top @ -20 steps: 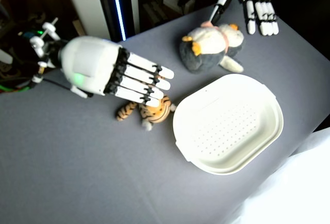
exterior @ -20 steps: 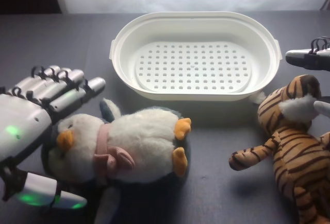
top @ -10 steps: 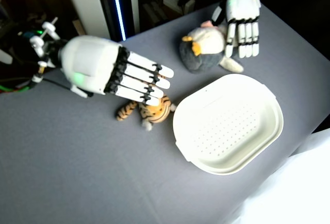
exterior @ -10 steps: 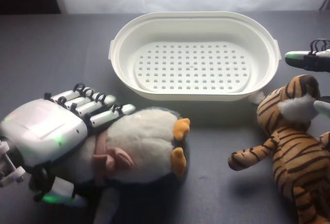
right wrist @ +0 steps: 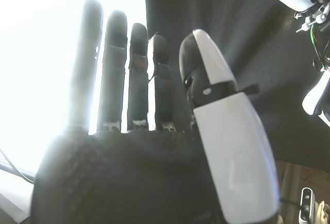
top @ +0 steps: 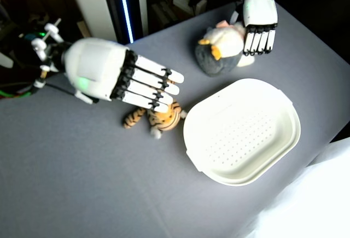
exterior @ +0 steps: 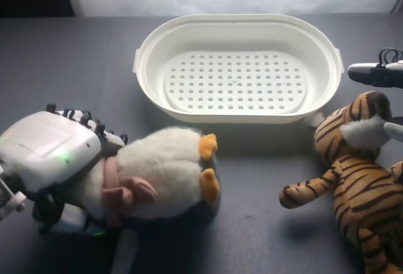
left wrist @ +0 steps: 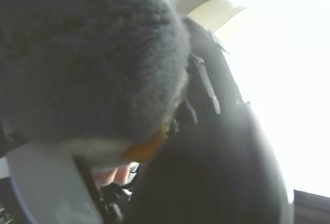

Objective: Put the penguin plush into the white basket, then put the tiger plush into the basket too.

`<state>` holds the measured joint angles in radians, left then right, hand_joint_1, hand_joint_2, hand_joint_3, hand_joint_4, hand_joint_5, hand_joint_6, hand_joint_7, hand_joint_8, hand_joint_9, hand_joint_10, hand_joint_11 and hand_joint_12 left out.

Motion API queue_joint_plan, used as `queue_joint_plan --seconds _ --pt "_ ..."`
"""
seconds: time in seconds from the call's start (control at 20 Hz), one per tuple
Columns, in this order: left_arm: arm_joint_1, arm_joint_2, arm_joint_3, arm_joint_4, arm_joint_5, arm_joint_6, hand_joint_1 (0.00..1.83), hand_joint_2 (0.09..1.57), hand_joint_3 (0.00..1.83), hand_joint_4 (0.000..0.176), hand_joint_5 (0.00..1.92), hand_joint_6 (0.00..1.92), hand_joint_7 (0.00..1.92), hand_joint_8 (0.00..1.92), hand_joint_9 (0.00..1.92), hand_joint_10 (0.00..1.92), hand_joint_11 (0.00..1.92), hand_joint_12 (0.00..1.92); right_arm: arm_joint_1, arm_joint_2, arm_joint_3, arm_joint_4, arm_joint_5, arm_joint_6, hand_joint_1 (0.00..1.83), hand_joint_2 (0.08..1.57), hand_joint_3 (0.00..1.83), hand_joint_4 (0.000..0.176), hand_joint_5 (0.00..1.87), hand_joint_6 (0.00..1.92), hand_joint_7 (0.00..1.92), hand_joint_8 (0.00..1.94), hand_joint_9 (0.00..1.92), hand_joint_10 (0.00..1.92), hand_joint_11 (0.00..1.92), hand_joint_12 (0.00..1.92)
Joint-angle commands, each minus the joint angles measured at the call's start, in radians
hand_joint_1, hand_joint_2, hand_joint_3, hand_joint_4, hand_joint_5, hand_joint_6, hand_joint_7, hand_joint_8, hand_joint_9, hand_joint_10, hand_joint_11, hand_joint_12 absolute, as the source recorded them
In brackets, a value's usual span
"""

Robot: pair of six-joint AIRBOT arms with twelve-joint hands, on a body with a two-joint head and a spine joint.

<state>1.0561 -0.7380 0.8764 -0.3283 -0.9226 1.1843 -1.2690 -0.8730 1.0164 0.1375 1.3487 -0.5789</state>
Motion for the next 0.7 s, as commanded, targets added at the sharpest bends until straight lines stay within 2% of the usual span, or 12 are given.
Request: queue_joint_plan --seconds 0.0,0.05,0.1,0.15,0.2,0.25,0.35,0.4,0.45,0.5,0.55,0.65 --pt "-0.015 0.012 0.002 0.023 -0.237 -0.032 1.25 1.12 0.0 0.0 0.99 0.79 0.95 1.27 0.76 1.5 0.69 1.81 0.006 -0.001 0.007 0.02 0.133 0.007 0.95 1.33 0.0 0.0 0.52 0.01 0.64 0.02 0.71 0.0 0.67 0.01" --pt "-0.015 0.013 0.003 0.024 -0.247 -0.036 1.24 1.16 0.01 0.0 0.91 0.89 0.88 1.4 0.75 1.61 0.71 1.9 0.006 -0.001 0.007 0.021 0.134 0.007 0.95 1.33 0.0 0.0 0.52 0.0 0.64 0.02 0.71 0.0 0.66 0.01" --pt "-0.029 0.014 0.011 0.019 -0.299 -0.044 1.24 1.15 0.0 0.0 0.9 0.92 0.91 1.35 0.8 1.54 0.75 1.84 0.006 -0.002 0.008 0.022 0.135 0.007 0.95 1.34 0.0 0.0 0.52 0.0 0.65 0.02 0.71 0.0 0.67 0.01" --pt "-0.047 0.012 0.023 0.012 -0.308 -0.044 1.22 1.14 0.0 0.0 0.86 1.09 0.99 1.11 0.83 1.24 0.7 1.62 0.006 -0.003 0.01 0.022 0.135 0.007 0.96 1.33 0.0 0.0 0.53 0.0 0.66 0.01 0.73 0.01 0.68 0.01" --pt "-0.072 0.003 0.04 0.005 -0.3 -0.044 1.24 1.15 0.0 0.0 0.89 0.96 0.93 1.28 0.8 1.4 0.69 1.75 0.008 -0.003 0.01 0.023 0.135 0.007 0.95 1.33 0.0 0.0 0.53 0.0 0.66 0.01 0.73 0.01 0.69 0.02" --pt "-0.11 -0.016 0.07 -0.006 -0.269 -0.043 1.24 1.15 0.0 0.0 0.89 0.94 0.94 1.29 0.8 1.44 0.71 1.77 0.008 -0.004 0.011 0.027 0.137 0.007 0.95 1.33 0.0 0.0 0.53 0.0 0.65 0.01 0.72 0.0 0.69 0.02" --pt "-0.215 -0.08 0.162 -0.019 -0.152 -0.043 1.23 1.12 0.0 0.0 0.9 1.03 1.03 1.01 0.89 1.02 0.69 1.41 0.005 -0.004 0.011 0.033 0.142 0.007 0.93 1.34 0.0 0.0 0.54 0.0 0.67 0.01 0.72 0.0 0.7 0.02" --pt "-0.268 -0.115 0.208 -0.019 -0.084 -0.043 1.23 1.11 0.0 0.0 0.91 1.03 1.06 0.94 0.92 0.85 0.66 1.32 0.005 -0.004 0.011 0.033 0.144 0.007 0.92 1.34 0.0 0.0 0.54 0.0 0.67 0.01 0.73 0.0 0.71 0.02" --pt "-0.305 -0.141 0.239 -0.019 -0.04 -0.043 1.34 1.1 0.0 0.0 0.88 1.1 1.07 0.86 0.95 1.06 0.65 1.27 0.005 -0.004 0.012 0.033 0.144 0.007 0.91 1.34 0.0 0.0 0.54 0.0 0.67 0.01 0.73 0.0 0.71 0.02" --pt "-0.343 -0.169 0.279 -0.019 0.016 -0.04 1.36 1.11 0.0 0.0 0.86 1.13 1.05 0.91 0.93 1.13 0.62 1.27 0.005 -0.004 0.014 0.033 0.144 0.007 0.91 1.34 0.0 0.0 0.55 0.01 0.68 0.01 0.73 0.0 0.71 0.02" --pt "-0.396 -0.207 0.329 -0.02 0.088 -0.021 1.37 1.1 0.0 0.0 0.86 1.18 1.06 0.85 0.97 1.05 0.65 1.18 0.005 -0.004 0.017 0.033 0.144 0.007 0.92 1.34 0.0 0.0 0.55 0.0 0.68 0.01 0.73 0.0 0.72 0.02" --pt "-0.483 -0.253 0.395 -0.03 0.209 0.051 1.37 1.12 0.0 0.0 0.84 1.27 1.02 0.89 0.92 1.06 0.6 1.1 0.005 -0.005 0.02 0.033 0.146 0.007 0.95 1.35 0.0 0.0 0.55 0.0 0.67 0.0 0.72 0.0 0.72 0.02"
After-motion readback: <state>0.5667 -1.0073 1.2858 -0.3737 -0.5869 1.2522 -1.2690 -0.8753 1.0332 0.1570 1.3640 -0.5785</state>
